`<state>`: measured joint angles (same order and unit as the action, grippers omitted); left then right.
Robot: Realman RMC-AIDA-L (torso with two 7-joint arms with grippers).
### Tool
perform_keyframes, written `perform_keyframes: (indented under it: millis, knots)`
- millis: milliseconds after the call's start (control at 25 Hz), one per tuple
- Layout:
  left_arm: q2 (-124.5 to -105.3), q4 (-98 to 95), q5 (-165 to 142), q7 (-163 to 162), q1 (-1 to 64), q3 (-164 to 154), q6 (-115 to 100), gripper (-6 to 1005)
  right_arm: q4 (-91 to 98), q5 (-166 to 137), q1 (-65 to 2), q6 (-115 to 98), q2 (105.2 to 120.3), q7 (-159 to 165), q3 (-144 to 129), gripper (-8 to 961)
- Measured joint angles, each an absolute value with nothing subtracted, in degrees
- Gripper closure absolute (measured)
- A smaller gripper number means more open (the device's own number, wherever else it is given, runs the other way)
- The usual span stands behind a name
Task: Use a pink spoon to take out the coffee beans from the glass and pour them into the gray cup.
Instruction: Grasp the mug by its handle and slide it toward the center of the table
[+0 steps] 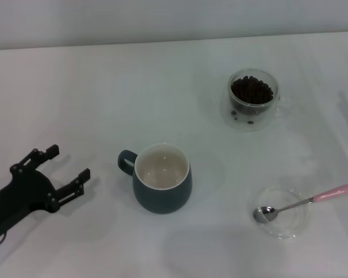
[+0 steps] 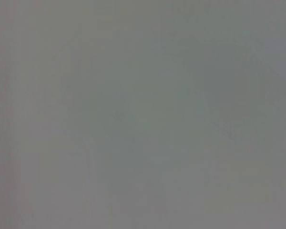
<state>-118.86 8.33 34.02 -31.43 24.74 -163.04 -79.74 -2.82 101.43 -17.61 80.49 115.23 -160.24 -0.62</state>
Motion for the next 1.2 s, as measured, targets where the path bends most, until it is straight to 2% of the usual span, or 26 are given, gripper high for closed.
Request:
perform_keyframes:
  millis: [800, 1200]
  knots:
    - [-119.09, 2.9, 32.7, -28.2, 26.7, -162.9, -75.0, 126, -2.9, 101.4, -17.7, 80.4, 115.29, -160.2, -0.6, 98]
    - [-119.09, 0.2, 31.7, -24.4, 28.0, -162.9, -70.3, 177, -3.0, 101.1, -17.9, 80.1, 115.34, -160.2, -0.6, 100]
